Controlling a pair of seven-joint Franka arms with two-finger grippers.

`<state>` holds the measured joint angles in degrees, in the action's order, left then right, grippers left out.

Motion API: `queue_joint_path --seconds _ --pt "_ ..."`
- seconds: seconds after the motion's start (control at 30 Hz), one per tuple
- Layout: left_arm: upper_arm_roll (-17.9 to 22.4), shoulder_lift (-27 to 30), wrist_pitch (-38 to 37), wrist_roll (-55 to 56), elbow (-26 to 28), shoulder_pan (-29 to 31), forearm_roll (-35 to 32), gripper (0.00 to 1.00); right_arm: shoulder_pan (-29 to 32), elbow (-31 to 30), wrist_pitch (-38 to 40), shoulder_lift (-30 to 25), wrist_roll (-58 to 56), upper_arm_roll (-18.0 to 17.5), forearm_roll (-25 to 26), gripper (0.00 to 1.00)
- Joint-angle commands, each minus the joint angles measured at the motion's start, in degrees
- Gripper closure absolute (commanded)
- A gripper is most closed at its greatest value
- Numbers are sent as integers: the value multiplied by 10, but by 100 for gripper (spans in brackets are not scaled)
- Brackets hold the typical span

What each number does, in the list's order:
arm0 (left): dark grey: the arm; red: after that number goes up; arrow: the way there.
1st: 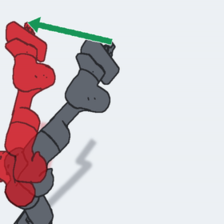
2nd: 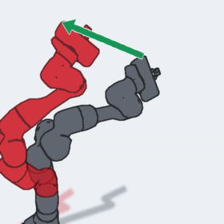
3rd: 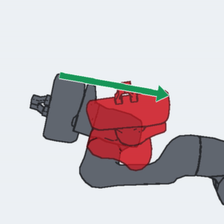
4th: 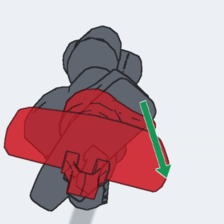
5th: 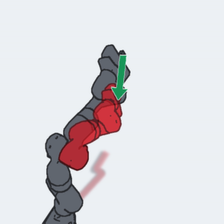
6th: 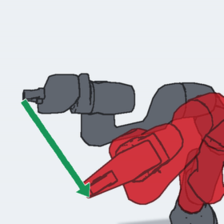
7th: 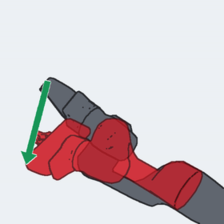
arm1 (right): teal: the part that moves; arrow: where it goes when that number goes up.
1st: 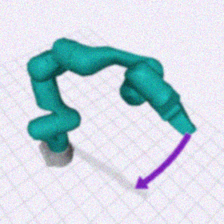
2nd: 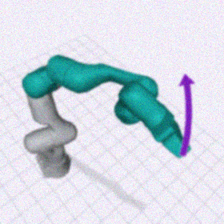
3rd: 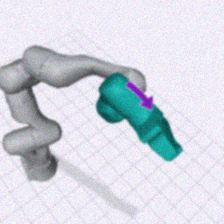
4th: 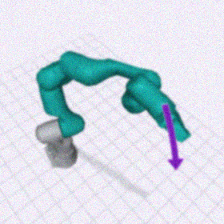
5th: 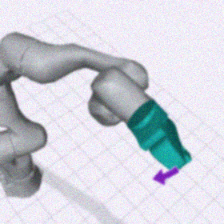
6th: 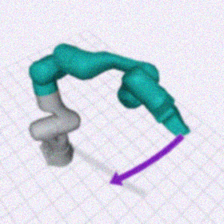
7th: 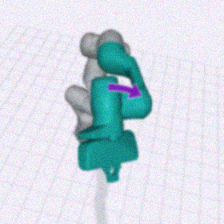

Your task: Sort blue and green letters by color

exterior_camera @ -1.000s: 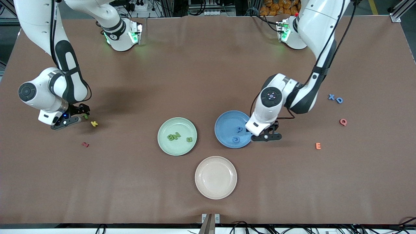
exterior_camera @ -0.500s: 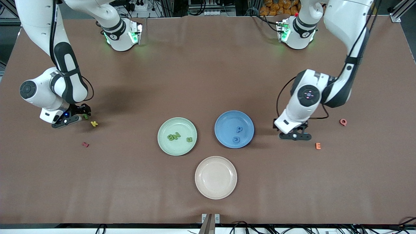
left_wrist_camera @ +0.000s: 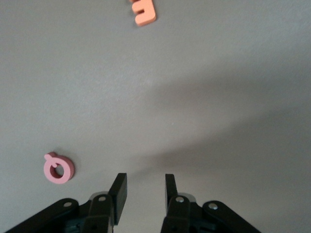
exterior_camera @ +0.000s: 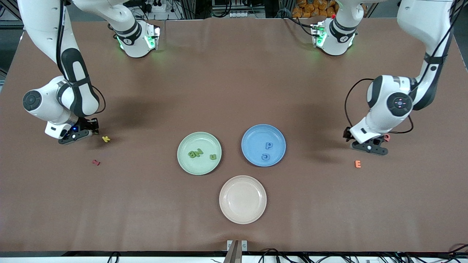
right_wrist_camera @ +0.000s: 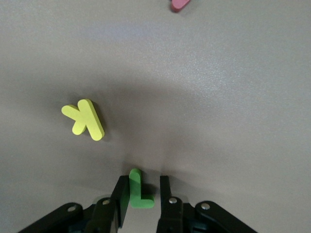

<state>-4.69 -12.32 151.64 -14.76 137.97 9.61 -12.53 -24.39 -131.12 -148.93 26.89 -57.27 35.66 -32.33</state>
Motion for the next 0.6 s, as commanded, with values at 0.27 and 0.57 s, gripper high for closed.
queue_joint_path --seconds 0.27,0.57 --pt "2 27 9 -96 30 66 -15 61 -79 10 53 -61 159 4 -18 100" --pt "7 41 9 -99 48 66 -15 61 -183 66 80 -53 393 3 -18 100"
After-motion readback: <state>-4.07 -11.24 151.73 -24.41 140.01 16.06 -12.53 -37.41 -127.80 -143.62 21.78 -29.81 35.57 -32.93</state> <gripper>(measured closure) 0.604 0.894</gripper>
